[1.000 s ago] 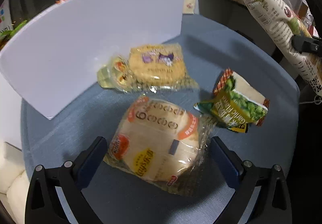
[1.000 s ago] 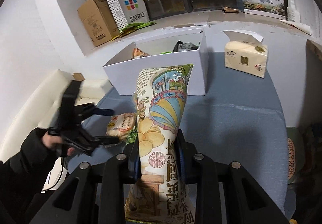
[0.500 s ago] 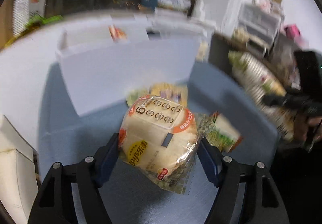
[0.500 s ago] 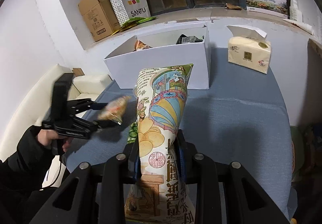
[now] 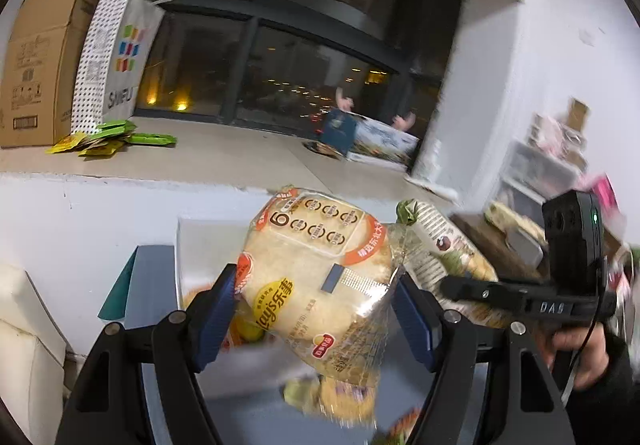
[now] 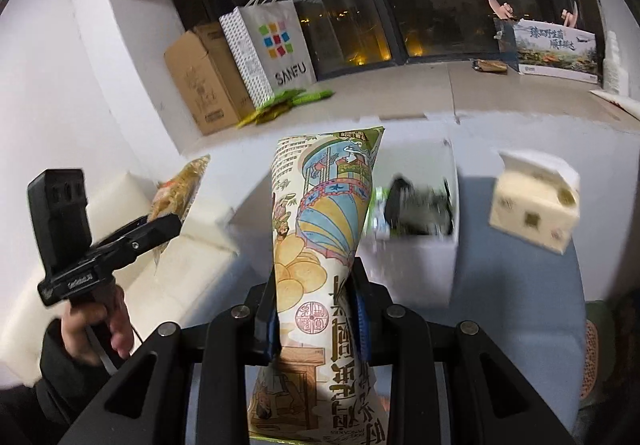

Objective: Organize snacks
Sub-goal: 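Carry the chip bag and bread roll into the white box with both grippers, then grasp the green pea pack with the right gripper while the left grasps the white bread pack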

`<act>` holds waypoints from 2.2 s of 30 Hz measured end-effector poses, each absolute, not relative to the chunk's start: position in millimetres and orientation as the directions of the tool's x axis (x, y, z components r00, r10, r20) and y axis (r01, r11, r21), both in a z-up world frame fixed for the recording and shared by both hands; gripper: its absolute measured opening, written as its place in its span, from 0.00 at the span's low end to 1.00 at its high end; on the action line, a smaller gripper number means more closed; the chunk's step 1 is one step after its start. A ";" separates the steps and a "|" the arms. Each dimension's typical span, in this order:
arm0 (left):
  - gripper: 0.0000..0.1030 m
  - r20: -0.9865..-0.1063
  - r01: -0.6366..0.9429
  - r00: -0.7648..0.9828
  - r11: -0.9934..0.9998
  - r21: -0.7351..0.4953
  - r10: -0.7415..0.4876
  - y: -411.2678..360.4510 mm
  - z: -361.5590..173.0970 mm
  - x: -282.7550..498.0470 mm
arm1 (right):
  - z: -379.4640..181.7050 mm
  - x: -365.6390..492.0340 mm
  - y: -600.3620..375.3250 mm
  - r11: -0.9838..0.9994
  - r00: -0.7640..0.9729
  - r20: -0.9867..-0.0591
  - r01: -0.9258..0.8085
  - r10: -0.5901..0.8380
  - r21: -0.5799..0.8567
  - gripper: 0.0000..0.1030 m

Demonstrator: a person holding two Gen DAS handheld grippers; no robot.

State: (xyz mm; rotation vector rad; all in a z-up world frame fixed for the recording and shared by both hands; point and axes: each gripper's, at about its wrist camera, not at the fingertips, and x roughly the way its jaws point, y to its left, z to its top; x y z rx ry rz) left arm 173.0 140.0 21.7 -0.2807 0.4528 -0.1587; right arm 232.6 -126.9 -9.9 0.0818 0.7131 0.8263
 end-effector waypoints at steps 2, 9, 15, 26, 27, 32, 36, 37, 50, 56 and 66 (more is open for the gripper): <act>0.75 -0.424 0.068 0.883 0.948 -0.310 -0.202 147.0 22.9 199.3 | -4.9 258.0 -113.2 0.693 0.458 -0.552 -0.628 0.697 0.354 0.31; 0.75 -0.508 0.002 0.845 0.951 -0.308 -0.166 157.1 0.5 268.3 | -3.7 334.6 -70.7 0.751 0.475 -0.607 -0.558 0.638 0.353 0.31; 1.00 -0.582 -0.045 0.800 0.953 -0.301 -0.146 160.3 -15.3 283.0 | -7.5 364.8 -51.8 0.762 0.462 -0.641 -0.558 0.614 0.328 0.46; 1.00 -0.571 -0.046 0.811 0.958 -0.281 -0.128 156.1 -10.5 250.2 | 1.5 345.0 -66.8 0.799 0.548 -0.615 -0.546 0.567 0.250 1.00; 1.00 -0.566 -0.043 0.815 0.962 -0.271 -0.123 154.2 -7.8 245.1 | 3.6 341.6 -69.4 0.793 0.544 -0.609 -0.552 0.578 0.259 1.00; 1.00 -0.522 0.024 0.839 0.968 -0.249 -0.155 140.1 8.6 200.6 | 19.0 312.3 -86.8 0.760 0.542 -0.575 -0.604 0.612 0.239 1.00; 1.00 -0.469 0.116 0.858 0.969 -0.220 -0.209 122.1 29.8 155.1 | 32.5 280.3 -106.4 0.725 0.534 -0.552 -0.657 0.641 0.207 1.00; 1.00 -0.462 0.133 0.858 0.967 -0.220 -0.223 118.4 34.0 146.6 | 37.5 267.1 -112.3 0.719 0.541 -0.547 -0.673 0.639 0.174 1.00; 1.00 -0.459 0.202 0.848 0.963 -0.179 -0.264 59.8 20.1 53.7 | 31.8 152.2 -172.9 0.645 0.541 -0.544 -0.764 0.641 0.000 1.00; 1.00 -0.469 0.205 0.848 0.969 -0.139 -0.246 37.6 -14.9 25.6 | -14.5 123.7 -203.2 0.677 0.532 -0.573 -0.734 0.623 0.056 1.00; 1.00 -0.496 0.194 0.832 0.968 -0.160 -0.249 34.7 -23.2 12.7 | -75.0 123.4 -237.0 0.739 0.504 -0.590 -0.622 0.631 0.259 1.00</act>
